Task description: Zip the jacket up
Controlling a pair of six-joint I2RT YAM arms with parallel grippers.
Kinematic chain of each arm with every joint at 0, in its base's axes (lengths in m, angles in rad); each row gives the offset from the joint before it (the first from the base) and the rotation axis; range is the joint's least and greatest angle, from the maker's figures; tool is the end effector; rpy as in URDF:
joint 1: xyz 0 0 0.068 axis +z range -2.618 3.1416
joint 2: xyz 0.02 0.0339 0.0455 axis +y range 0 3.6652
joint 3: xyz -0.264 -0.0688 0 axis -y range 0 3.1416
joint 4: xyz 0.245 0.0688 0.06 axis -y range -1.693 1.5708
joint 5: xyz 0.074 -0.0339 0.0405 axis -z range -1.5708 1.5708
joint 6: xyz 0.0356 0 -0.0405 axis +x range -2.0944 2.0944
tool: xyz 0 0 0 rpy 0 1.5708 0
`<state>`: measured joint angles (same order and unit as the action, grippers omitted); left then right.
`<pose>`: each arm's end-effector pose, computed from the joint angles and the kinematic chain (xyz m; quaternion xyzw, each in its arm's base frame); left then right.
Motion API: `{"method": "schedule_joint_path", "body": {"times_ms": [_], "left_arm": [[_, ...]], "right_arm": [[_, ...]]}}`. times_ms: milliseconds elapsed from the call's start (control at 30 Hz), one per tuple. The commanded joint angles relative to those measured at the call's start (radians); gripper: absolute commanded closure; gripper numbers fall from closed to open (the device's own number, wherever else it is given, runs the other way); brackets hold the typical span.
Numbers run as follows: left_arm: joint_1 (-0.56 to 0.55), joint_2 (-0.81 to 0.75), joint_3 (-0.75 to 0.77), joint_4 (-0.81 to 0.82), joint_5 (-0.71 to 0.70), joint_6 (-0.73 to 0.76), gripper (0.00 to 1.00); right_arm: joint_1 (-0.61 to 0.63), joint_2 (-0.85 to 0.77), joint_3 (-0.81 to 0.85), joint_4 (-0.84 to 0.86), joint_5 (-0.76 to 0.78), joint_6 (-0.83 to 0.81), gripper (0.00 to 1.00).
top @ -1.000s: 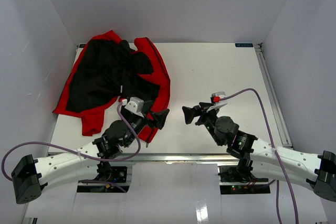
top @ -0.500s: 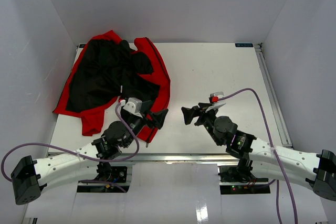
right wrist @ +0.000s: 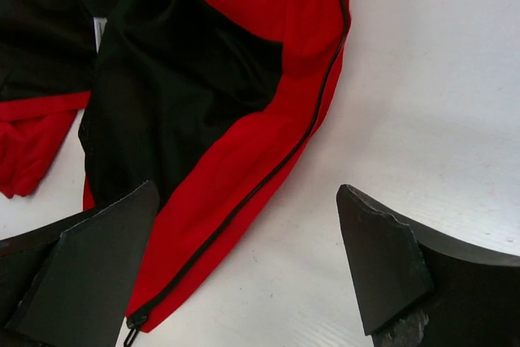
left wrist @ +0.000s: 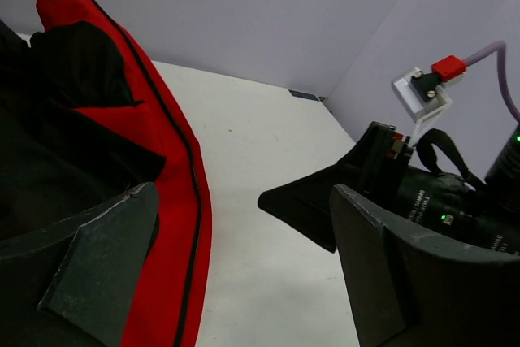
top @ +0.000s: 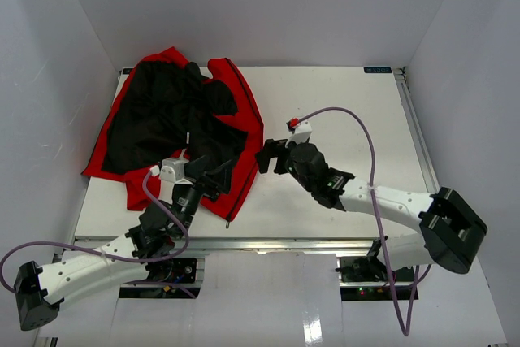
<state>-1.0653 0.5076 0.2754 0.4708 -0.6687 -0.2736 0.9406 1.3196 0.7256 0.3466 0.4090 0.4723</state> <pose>0.0874 -0.1123 0.2679 -0.0130 0.6381 -0.3019 0.7082 0.1849 0.2295 0.2557 -0.0579 0.7804 0.2687 0.5617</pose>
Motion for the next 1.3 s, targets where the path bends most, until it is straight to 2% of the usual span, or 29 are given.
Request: {"method": "schedule_joint_path", "body": {"times_ms": [0, 100, 300, 433, 500, 600, 733, 767, 800, 933, 1033, 1100, 1167, 1267], "left_arm": [[-0.005, 0.009, 0.028, -0.067, -0.077, -0.042, 0.04], [-0.005, 0.003, 0.024, -0.063, -0.072, -0.046, 0.04], [-0.005, 0.005, 0.02, -0.059, -0.079, -0.047, 0.04], [-0.005, 0.024, 0.024, -0.058, -0.085, -0.045, 0.04], [-0.005, 0.033, 0.025, -0.058, -0.086, -0.045, 0.04], [-0.005, 0.043, 0.025, -0.055, -0.1, -0.044, 0.04], [-0.005, 0.053, 0.024, -0.047, -0.103, -0.04, 0.04], [-0.005, 0.057, 0.023, -0.044, -0.103, -0.037, 0.04], [-0.005, 0.06, 0.023, -0.043, -0.102, -0.036, 0.04], [-0.005, 0.071, 0.022, -0.031, -0.094, -0.023, 0.04], [-0.005, 0.086, 0.011, 0.001, -0.064, -0.005, 0.05], [-0.005, 0.106, 0.017, 0.009, -0.04, 0.006, 0.05], [-0.004, 0.145, 0.036, 0.005, -0.026, 0.011, 0.05], [-0.004, 0.194, 0.06, -0.016, -0.02, 0.003, 0.05]], "right_arm": [[-0.036, 0.13, 0.043, 0.061, -0.124, 0.112, 0.01], [-0.051, 0.227, 0.054, 0.097, -0.146, 0.144, 0.08], [-0.052, 0.368, 0.094, 0.123, -0.19, 0.18, 0.14], [-0.052, 0.431, 0.07, 0.218, -0.26, 0.234, 0.19], [-0.051, 0.471, 0.079, 0.228, -0.289, 0.247, 0.25], [-0.054, 0.495, 0.069, 0.256, -0.292, 0.253, 0.39], [-0.096, 0.462, 0.022, 0.265, -0.29, 0.246, 0.71], [-0.108, 0.45, 0.01, 0.27, -0.298, 0.245, 0.86], [-0.126, 0.431, -0.006, 0.272, -0.307, 0.243, 0.92], [-0.231, 0.271, -0.104, 0.243, -0.319, 0.208, 0.92], [-0.36, 0.056, -0.134, 0.09, -0.271, 0.162, 0.92], [-0.41, -0.103, -0.124, -0.099, -0.144, 0.108, 0.92], [-0.474, -0.222, -0.124, -0.219, 0.003, 0.087, 0.92], [-0.625, -0.399, -0.166, -0.26, -0.034, 0.051, 0.92]]}}
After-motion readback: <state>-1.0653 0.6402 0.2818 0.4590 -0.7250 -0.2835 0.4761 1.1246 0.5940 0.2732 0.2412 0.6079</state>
